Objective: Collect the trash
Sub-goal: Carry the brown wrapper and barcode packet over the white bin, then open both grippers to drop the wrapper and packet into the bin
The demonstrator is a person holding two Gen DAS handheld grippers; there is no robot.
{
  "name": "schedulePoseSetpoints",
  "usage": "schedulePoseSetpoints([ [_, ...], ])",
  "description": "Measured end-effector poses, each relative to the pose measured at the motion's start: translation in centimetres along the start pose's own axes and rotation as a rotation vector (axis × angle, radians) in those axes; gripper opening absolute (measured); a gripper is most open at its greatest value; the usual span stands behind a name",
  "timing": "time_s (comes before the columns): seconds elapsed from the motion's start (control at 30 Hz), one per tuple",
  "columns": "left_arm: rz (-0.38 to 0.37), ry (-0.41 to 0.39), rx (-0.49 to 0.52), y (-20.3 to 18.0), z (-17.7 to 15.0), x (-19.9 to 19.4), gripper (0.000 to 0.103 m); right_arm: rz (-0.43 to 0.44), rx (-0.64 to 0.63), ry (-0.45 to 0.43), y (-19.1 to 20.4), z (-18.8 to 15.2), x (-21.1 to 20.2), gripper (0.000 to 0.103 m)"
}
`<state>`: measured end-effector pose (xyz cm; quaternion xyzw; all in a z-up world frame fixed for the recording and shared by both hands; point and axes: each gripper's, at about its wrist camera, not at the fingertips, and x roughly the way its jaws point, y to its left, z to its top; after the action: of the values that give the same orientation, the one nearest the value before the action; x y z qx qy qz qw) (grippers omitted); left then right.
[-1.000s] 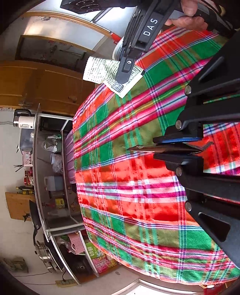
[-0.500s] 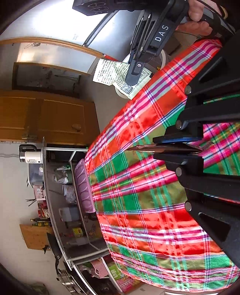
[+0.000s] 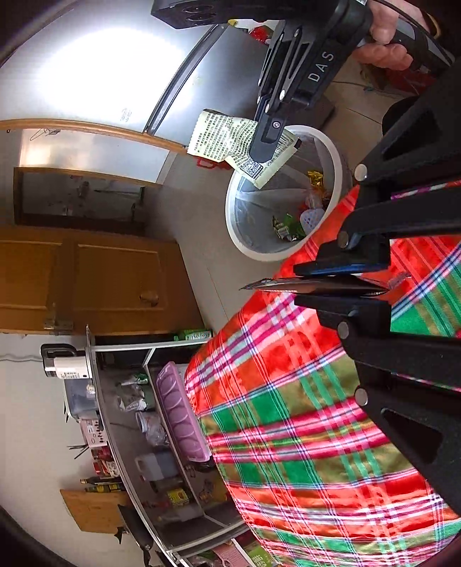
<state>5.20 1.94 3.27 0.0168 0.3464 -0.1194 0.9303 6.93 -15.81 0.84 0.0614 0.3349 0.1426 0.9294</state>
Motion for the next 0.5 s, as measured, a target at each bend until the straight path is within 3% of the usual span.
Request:
schedulePoseSetpoints([
  [0.23,-0.056,0.024,0.040,-3.6,1.1,2.5,0.011,-0.072,0.039,0.005,-3.8,0.0,-0.8,0.007],
  [0.5,-0.096,0.079,0.053,-6.3,1.9,5.9,0.011,-0.146,0.079,0.078,-7.9,-0.9,0.8,0.007],
])
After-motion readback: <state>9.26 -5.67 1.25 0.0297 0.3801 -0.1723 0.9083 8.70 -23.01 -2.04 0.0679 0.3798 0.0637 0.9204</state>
